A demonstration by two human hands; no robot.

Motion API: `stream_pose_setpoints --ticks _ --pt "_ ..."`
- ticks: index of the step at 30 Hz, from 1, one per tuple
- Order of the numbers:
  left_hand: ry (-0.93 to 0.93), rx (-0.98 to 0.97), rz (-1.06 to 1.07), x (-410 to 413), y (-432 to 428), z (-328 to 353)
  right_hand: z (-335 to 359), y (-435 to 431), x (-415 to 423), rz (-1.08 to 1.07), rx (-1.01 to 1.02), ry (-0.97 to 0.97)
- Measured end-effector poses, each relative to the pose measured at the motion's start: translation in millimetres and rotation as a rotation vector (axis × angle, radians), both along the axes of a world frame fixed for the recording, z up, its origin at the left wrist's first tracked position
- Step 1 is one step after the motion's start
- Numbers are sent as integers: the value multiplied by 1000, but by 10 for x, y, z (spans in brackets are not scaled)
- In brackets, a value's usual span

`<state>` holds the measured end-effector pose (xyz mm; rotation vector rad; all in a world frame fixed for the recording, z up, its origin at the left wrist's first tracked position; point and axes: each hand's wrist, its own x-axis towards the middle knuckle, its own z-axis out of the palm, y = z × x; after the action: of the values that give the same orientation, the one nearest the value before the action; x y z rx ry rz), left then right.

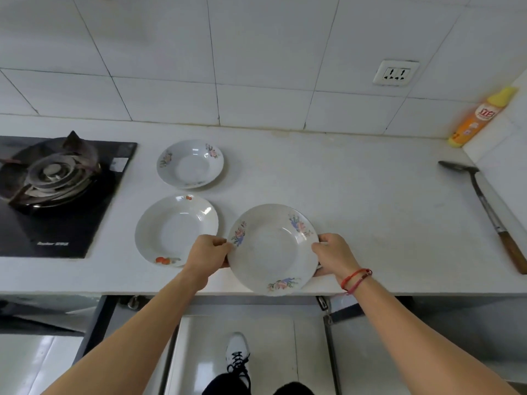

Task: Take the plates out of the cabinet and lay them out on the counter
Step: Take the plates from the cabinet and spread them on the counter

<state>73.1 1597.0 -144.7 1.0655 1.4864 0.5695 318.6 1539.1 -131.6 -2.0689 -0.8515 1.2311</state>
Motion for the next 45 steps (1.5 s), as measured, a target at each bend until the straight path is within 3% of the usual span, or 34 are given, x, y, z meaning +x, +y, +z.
stream_pose_setpoints --ticks 14,39,45 --pt "264 -23 -21 205 591 -366 -366 642 208 22 -76 27" --pt "440 -8 -56 451 762 -445 -633 949 395 74 -144 71" --pt "510 50 -109 439 796 -368 -591 962 445 138 -135 -20"
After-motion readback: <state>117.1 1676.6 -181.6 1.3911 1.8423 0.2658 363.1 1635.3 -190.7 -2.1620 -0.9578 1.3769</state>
